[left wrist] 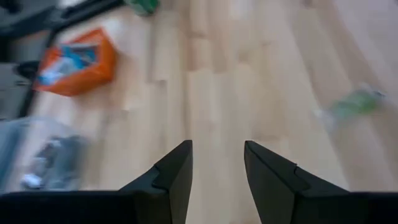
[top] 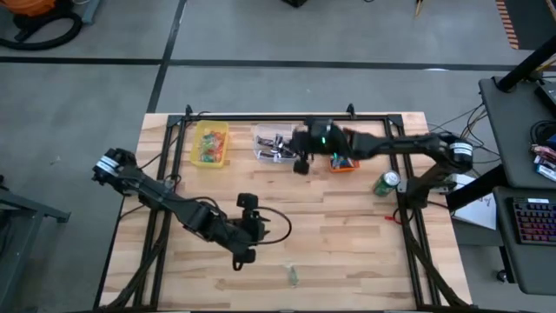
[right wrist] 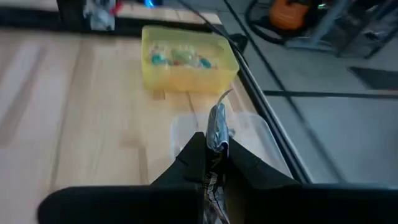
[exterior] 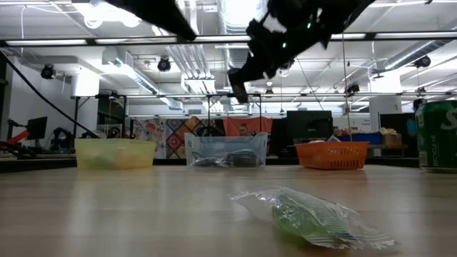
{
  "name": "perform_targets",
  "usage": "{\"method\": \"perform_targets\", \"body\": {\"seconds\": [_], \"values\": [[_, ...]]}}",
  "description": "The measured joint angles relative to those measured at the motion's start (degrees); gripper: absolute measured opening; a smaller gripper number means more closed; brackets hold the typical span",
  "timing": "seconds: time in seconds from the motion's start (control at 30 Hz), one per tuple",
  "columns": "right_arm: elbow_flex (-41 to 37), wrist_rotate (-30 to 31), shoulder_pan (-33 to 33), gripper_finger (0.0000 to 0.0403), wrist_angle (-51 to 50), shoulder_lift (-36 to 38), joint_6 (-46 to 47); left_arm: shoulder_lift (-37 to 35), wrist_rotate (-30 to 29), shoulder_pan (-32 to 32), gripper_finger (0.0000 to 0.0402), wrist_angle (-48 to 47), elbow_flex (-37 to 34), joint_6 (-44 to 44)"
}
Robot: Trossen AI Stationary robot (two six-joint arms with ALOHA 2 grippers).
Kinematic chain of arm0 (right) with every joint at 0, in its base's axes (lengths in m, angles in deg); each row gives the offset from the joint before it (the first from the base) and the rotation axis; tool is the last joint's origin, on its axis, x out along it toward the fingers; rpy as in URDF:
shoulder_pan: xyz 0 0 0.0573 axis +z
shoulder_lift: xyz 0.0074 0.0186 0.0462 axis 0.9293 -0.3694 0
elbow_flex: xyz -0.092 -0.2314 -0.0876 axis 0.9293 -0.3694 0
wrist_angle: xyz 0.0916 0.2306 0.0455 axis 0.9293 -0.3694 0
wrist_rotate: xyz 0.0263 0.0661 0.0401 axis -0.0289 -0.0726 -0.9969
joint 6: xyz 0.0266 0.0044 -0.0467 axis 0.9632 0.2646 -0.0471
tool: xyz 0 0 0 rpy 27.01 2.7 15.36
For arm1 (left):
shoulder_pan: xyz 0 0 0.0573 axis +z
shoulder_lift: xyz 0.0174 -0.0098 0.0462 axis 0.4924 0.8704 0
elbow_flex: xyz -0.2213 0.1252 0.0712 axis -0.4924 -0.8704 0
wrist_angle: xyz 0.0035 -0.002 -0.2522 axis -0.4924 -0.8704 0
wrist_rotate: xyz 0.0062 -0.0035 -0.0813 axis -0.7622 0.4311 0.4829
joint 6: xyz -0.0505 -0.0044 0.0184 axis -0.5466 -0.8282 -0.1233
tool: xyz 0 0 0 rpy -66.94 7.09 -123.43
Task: Organize candy in baskets
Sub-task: Put the brown chocolate bar into the transparent bin, then put the green gummy into the yellow bin
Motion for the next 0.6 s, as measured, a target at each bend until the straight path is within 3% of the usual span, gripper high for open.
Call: {"method": "perform_targets", "body": {"seconds": [0.2, 0.4, 0.6], "values": [[0.2, -14.8, -9.7, 0.0074, 5.3, -6.8, 6.0, 0.2, 5.8, -1.0, 0.0128, 11.3, -7.5, -1.9], [0.9, -16.1, -12.3, 0.0164, 3.8, -10.5, 11.0, 1.0, 7.3, -1.0, 0.0133, 21.2, -12.3, -1.1], [1.2, -18.5, -11.2, 0.0204, -1.4, -6.3, 14.4, 1.0, 11.5, -0.8, 0.0174, 30.1, -15.9, 2.5]]}}
